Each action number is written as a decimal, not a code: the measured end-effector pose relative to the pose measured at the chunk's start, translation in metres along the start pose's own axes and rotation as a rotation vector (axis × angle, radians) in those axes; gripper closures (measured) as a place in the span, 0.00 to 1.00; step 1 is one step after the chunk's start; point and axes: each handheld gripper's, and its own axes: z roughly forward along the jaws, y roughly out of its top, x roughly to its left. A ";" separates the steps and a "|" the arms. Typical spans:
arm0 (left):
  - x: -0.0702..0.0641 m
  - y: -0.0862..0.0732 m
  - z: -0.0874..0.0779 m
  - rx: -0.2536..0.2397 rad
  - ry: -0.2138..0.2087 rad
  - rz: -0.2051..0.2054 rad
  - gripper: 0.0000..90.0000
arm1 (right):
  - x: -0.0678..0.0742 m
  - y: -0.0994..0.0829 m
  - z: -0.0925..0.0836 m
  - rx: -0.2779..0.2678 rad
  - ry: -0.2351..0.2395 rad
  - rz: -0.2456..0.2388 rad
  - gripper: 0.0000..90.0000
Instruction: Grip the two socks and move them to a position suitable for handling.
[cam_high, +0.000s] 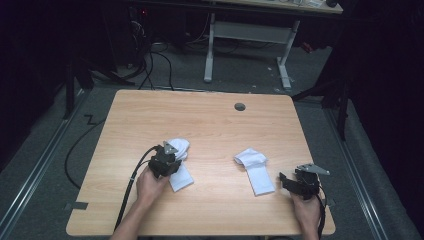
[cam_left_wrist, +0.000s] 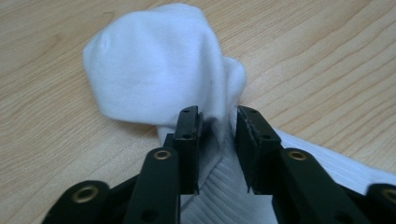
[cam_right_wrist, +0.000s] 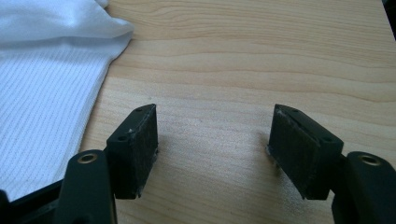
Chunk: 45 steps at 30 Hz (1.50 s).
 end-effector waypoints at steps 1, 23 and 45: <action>0.000 0.000 0.000 0.000 0.000 0.000 0.82 | 0.000 0.000 0.000 0.000 0.000 0.000 0.36; 0.000 0.012 -0.019 -0.054 -0.053 -0.013 0.93 | 0.000 0.000 0.000 0.000 0.000 0.000 0.36; -0.031 0.043 -0.038 -0.151 -0.161 0.036 0.93 | 0.000 0.000 0.000 0.001 0.000 -0.004 0.36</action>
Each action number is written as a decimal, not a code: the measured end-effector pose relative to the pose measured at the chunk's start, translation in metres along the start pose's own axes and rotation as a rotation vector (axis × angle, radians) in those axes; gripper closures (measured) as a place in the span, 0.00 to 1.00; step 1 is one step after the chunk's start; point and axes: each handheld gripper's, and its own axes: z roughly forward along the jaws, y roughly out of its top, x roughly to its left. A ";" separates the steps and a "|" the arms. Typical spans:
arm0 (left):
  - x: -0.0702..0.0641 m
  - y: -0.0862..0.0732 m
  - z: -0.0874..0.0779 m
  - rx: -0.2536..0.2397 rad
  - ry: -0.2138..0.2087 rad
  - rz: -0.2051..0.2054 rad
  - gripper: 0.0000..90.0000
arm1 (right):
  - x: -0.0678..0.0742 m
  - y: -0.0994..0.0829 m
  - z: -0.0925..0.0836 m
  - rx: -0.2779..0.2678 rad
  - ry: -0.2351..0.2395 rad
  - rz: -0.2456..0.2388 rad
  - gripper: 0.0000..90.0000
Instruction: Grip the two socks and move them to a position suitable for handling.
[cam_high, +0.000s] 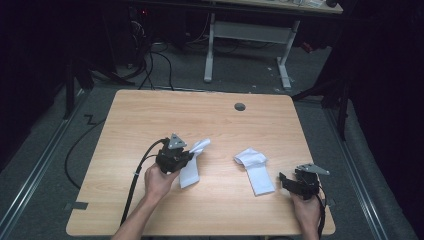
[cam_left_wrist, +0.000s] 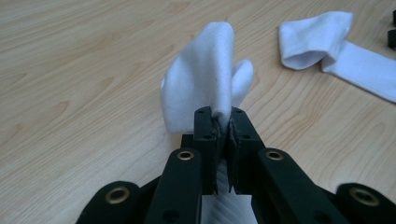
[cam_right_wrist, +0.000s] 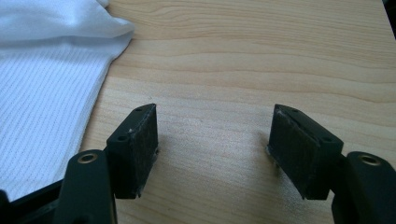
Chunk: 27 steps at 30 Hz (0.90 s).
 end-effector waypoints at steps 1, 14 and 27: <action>-0.001 0.001 0.000 -0.003 -0.004 0.001 0.93 | 0.000 0.000 0.000 0.000 -0.001 0.000 0.36; -0.015 0.018 0.015 -0.021 -0.051 0.009 0.93 | 0.001 0.001 0.000 -0.012 -0.040 0.029 0.52; -0.021 0.011 0.037 -0.004 -0.051 0.010 0.93 | 0.007 0.002 -0.009 -0.014 -0.020 0.014 0.61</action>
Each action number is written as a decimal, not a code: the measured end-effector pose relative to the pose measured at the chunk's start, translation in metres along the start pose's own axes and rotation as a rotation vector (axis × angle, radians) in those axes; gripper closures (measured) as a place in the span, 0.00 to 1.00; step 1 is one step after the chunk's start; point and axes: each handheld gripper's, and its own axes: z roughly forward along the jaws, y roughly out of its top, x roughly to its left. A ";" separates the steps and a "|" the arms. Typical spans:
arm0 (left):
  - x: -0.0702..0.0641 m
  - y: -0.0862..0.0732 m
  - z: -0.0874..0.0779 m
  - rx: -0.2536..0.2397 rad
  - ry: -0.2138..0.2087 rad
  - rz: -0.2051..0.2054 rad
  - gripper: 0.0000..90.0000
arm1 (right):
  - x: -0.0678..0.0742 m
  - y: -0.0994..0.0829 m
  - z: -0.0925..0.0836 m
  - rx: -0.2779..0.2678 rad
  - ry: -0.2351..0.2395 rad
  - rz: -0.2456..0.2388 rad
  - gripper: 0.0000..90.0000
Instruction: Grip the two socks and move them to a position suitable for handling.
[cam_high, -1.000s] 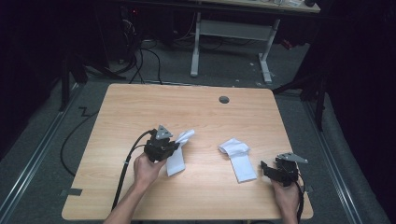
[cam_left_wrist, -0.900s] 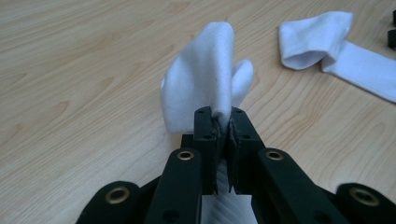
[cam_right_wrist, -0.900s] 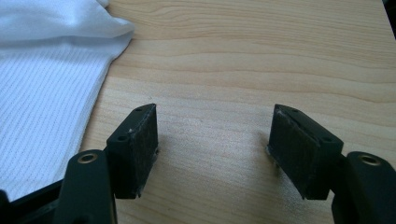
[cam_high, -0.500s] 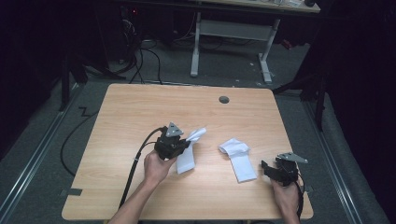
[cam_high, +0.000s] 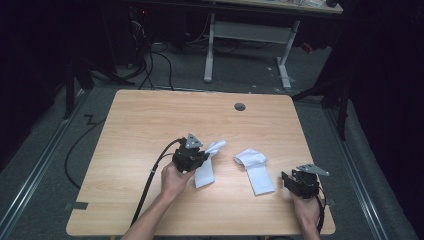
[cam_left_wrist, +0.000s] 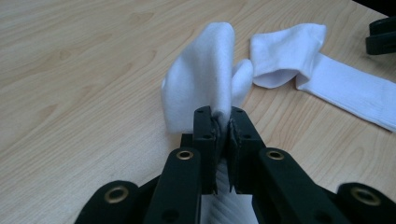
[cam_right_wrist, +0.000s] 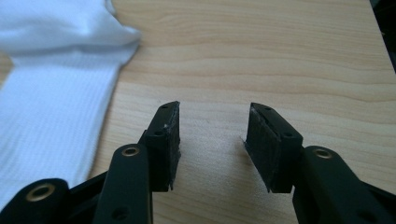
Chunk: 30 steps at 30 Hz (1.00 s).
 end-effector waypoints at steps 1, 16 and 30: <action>0.000 -0.001 0.002 0.002 -0.001 0.000 0.93 | 0.000 0.000 -0.002 -0.008 0.003 0.007 0.61; -0.005 -0.017 0.024 0.051 0.000 0.014 0.91 | 0.043 0.022 -0.028 -0.118 0.220 -0.065 0.75; -0.005 -0.024 0.034 0.106 -0.010 0.016 0.81 | 0.107 0.029 -0.011 -0.104 0.363 -0.183 0.78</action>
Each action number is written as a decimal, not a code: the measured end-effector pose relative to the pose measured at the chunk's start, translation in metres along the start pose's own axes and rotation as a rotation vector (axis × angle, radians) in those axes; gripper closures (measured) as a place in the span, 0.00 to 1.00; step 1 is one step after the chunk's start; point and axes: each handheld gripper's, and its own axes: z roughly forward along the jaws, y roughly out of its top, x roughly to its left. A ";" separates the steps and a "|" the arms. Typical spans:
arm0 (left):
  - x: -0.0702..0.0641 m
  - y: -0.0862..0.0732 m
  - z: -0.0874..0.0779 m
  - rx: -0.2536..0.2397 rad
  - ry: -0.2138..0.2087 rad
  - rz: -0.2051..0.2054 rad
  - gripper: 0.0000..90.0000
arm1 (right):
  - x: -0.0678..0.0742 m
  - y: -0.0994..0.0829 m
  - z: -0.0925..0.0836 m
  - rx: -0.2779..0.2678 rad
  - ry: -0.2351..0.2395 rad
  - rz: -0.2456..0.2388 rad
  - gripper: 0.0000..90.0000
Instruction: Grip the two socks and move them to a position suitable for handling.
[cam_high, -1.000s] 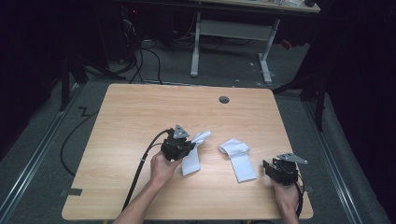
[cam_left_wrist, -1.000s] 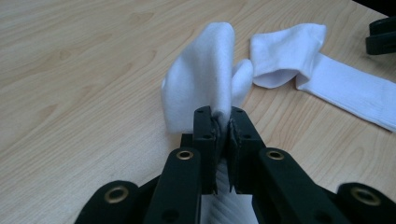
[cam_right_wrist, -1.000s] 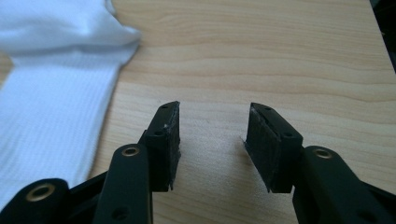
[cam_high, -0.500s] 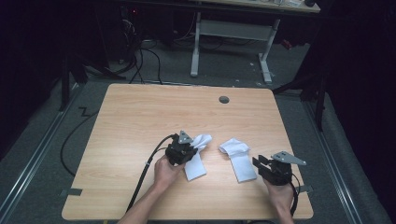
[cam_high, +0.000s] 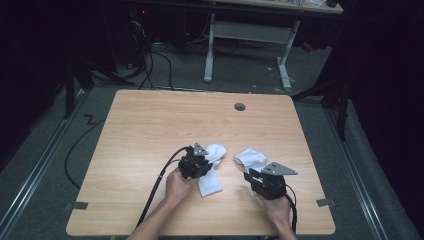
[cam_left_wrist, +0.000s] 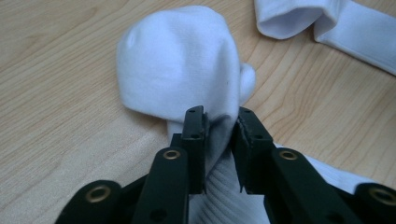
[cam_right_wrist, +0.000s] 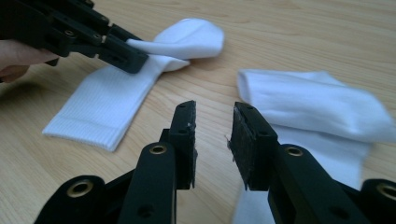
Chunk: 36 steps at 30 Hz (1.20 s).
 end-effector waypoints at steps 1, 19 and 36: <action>-0.001 0.000 0.000 -0.005 0.003 -0.003 0.79 | 0.003 0.001 0.003 0.004 0.010 0.000 0.78; -0.002 0.003 -0.013 -0.030 0.014 -0.001 0.75 | 0.051 0.008 0.050 0.062 0.102 -0.072 0.73; 0.001 0.005 -0.005 0.011 -0.006 -0.020 0.98 | 0.066 0.000 0.071 0.123 0.117 -0.126 0.84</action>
